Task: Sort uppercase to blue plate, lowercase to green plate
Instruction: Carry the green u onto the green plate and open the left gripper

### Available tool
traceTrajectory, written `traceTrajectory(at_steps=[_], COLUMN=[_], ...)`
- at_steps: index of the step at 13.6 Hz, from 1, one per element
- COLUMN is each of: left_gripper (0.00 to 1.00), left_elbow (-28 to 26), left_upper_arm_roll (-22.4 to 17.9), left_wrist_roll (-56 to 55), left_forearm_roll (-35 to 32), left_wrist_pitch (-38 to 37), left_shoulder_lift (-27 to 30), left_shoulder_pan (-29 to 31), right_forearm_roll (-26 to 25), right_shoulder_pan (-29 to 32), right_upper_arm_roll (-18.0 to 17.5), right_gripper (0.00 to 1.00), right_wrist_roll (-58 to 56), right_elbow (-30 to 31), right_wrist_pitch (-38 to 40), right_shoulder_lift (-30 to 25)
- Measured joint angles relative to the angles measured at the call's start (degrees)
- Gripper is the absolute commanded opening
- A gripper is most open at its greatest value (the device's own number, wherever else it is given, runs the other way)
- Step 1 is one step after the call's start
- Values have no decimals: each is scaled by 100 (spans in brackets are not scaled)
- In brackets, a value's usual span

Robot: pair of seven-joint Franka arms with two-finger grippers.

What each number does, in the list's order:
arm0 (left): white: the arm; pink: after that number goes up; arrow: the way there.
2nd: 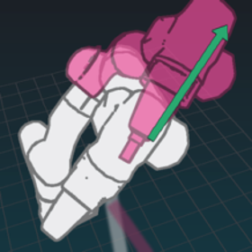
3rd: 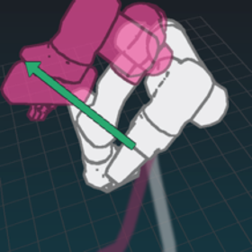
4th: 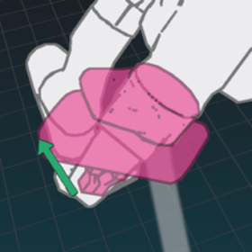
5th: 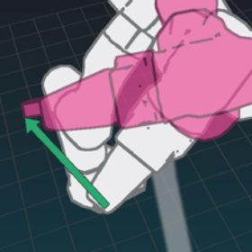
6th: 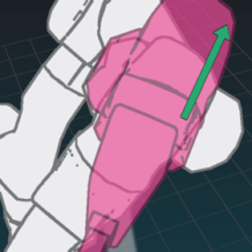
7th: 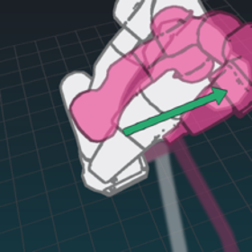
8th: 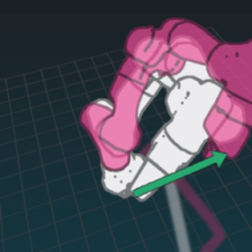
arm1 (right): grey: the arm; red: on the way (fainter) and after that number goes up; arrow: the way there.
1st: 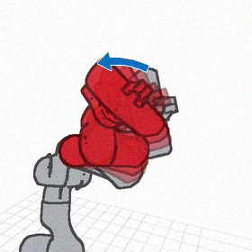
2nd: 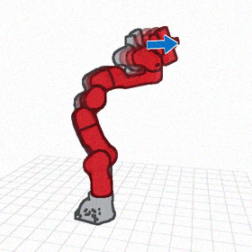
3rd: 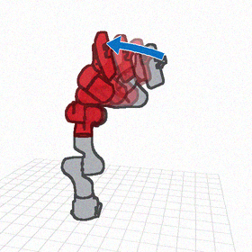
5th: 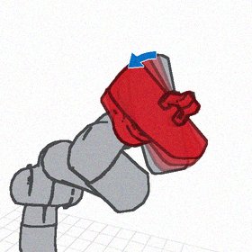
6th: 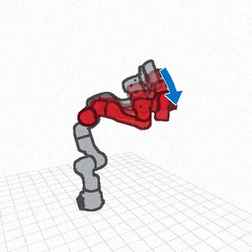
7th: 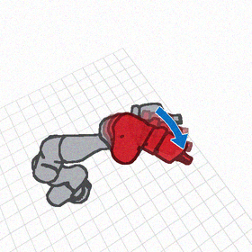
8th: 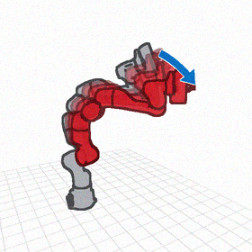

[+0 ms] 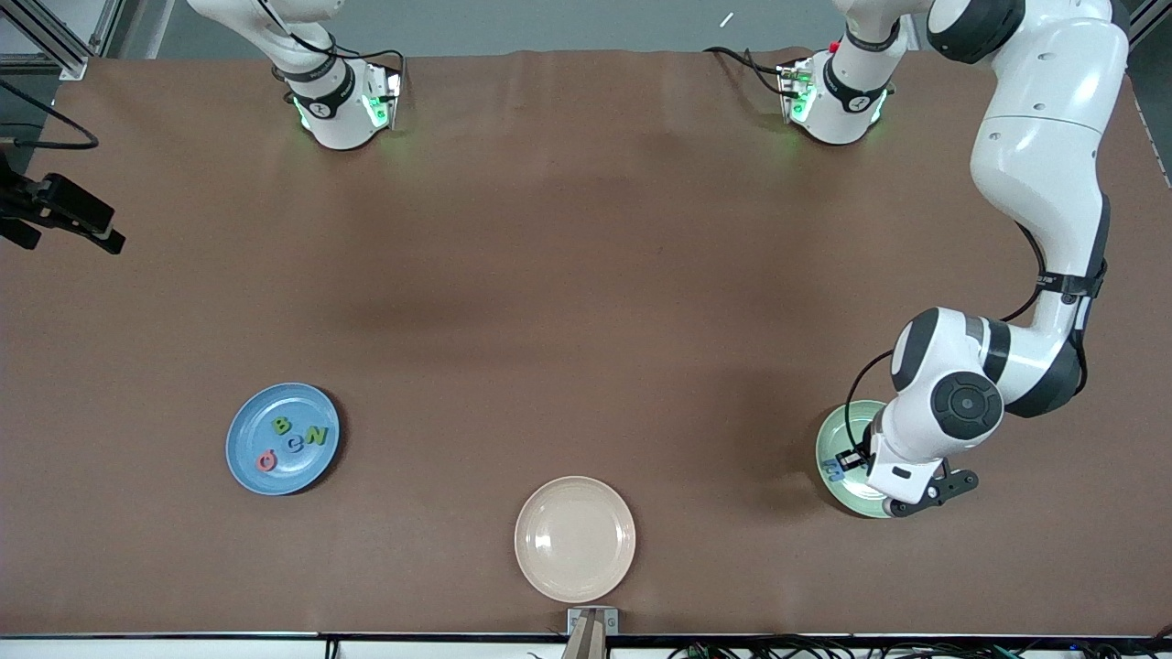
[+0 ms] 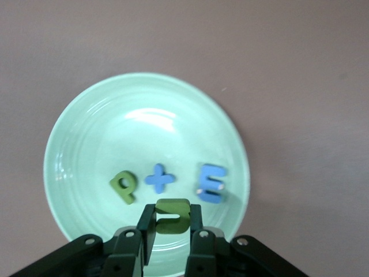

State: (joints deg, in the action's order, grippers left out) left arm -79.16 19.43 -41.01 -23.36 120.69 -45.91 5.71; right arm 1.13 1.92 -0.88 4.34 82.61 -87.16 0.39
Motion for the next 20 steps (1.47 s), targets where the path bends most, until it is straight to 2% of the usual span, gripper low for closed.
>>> traceTrajectory(at_steps=[2, 6, 7, 8, 9, 14, 20], left_gripper=[9, 36, 51, 78, 99, 100, 100], left_elbow=[-215, -480, -503, -511, -512, -455, -405], left_upper_arm_roll=[7, 9, 9, 9, 12, 48, 69], left_wrist_roll=[38, 38, 38, 38, 38, 106, 1472], left_forearm_roll=[0, 0, 0, 0, 0, -3, 118], left_wrist_pitch=[-15, -15, -15, -15, -15, -5, -498], left_shoulder_lift=[-1, -1, -2, -1, -1, 187, 1390], left_shoulder_pan=[75, 129, 134, 136, 137, 146, 355], right_forearm_roll=[0, 0, 0, 0, 0, 0, 0], right_shoulder_pan=[15, 15, 15, 15, 15, 15, 15], right_upper_arm_roll=[-1, -2, -2, -2, -2, -2, -2], right_gripper=[100, 100, 100, 100, 100, 100, 100], right_wrist_roll=[0, 0, 0, 0, 0, 0, 0], right_elbow=[-1, 0, 0, 0, 0, 0, 0], right_wrist_pitch=[0, -26, -31, -33, -33, -33, -34], right_shoulder_lift=[-68, -82, -82, -82, -82, -82, -82])
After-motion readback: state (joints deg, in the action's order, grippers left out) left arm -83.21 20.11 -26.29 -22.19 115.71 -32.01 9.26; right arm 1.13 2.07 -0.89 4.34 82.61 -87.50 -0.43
